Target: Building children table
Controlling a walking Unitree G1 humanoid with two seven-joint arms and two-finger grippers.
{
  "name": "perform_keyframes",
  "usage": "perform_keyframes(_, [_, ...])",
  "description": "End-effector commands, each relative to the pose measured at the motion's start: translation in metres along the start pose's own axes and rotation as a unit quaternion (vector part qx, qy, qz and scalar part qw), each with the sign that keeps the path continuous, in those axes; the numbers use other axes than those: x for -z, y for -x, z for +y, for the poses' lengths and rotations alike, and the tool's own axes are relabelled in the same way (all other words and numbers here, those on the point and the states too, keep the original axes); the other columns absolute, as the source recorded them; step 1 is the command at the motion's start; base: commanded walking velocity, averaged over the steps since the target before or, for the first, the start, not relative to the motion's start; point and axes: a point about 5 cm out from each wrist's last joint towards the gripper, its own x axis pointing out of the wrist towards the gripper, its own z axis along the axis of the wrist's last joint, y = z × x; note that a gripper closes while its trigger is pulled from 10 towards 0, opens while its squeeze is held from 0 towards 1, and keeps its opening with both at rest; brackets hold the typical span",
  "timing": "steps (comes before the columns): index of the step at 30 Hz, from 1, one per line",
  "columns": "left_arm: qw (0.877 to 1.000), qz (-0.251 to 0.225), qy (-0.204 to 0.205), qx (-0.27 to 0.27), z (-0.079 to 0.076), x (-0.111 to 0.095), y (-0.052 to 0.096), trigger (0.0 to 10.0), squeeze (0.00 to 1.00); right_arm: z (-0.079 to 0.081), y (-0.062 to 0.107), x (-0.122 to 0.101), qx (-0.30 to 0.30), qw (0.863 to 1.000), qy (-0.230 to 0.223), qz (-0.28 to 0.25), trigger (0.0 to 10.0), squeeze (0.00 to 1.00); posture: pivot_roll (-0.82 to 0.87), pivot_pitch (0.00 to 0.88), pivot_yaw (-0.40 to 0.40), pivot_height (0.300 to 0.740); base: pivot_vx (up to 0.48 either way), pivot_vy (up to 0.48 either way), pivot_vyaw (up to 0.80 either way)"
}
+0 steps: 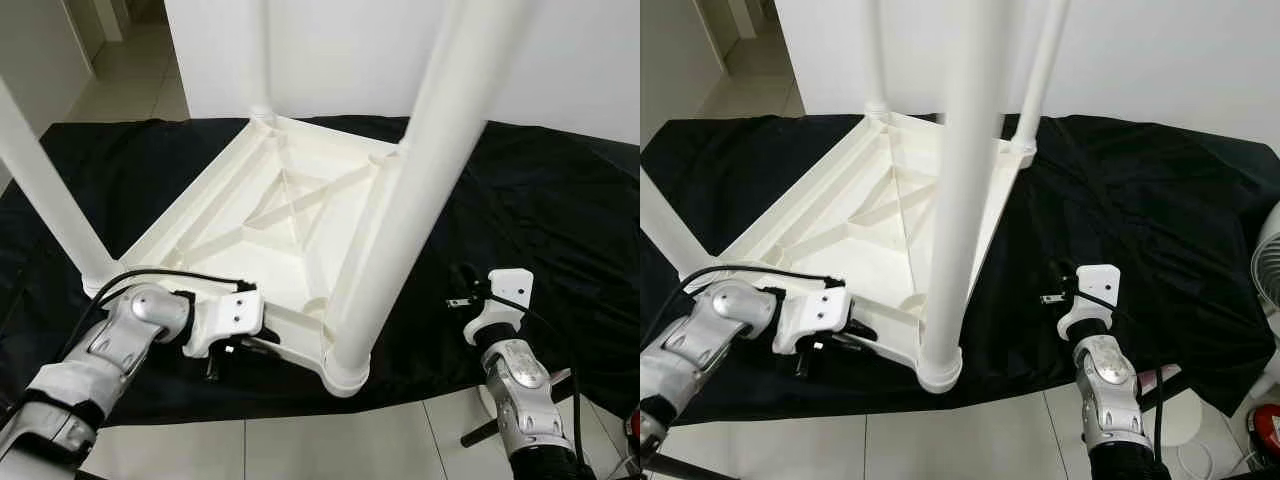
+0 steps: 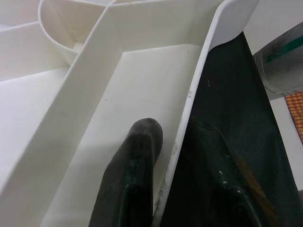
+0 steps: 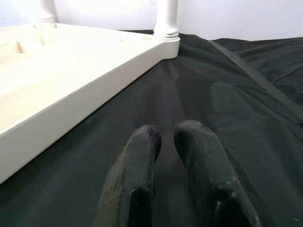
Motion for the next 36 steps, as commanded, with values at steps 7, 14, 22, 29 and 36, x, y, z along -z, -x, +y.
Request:
perform_keyframes(7, [0.991,-0.027,0.010,-0.129,0.015,-0.005,-0.020,0.0,0.00,0.002,0.000,0.005,0.005,1.000,-0.003,0.009,10.0,0.00,0.02,0.072,-0.004,0.740,0.000,0.000,0.00])
perform_keyframes(14, [0.988,-0.048,0.005,-0.143,0.015,-0.016,-0.030,0.0,0.00,-0.003,0.000,0.003,0.051,0.999,-0.008,-0.001,10.0,0.00,0.02,0.068,0.002,0.740,0.000,0.000,0.00])
perform_keyframes(22, [0.986,-0.096,0.054,-0.128,-0.018,-0.030,-0.060,0.0,0.00,-0.004,0.005,0.006,0.069,0.998,-0.008,0.001,10.0,0.00,0.01,0.076,0.020,0.740,0.000,0.000,0.00])
perform_keyframes(29, [0.985,-0.095,0.076,-0.122,-0.022,-0.026,-0.063,10.0,1.00,-0.005,0.005,0.006,0.066,0.998,-0.004,0.004,10.0,0.00,0.02,0.086,0.008,0.740,0.000,0.000,0.00])
perform_keyframes(36, [0.984,-0.077,0.064,-0.150,-0.018,-0.028,-0.058,10.0,1.00,-0.003,0.003,0.006,0.059,0.998,-0.005,0.004,10.0,0.00,0.02,0.090,0.006,0.740,0.000,0.000,0.00])
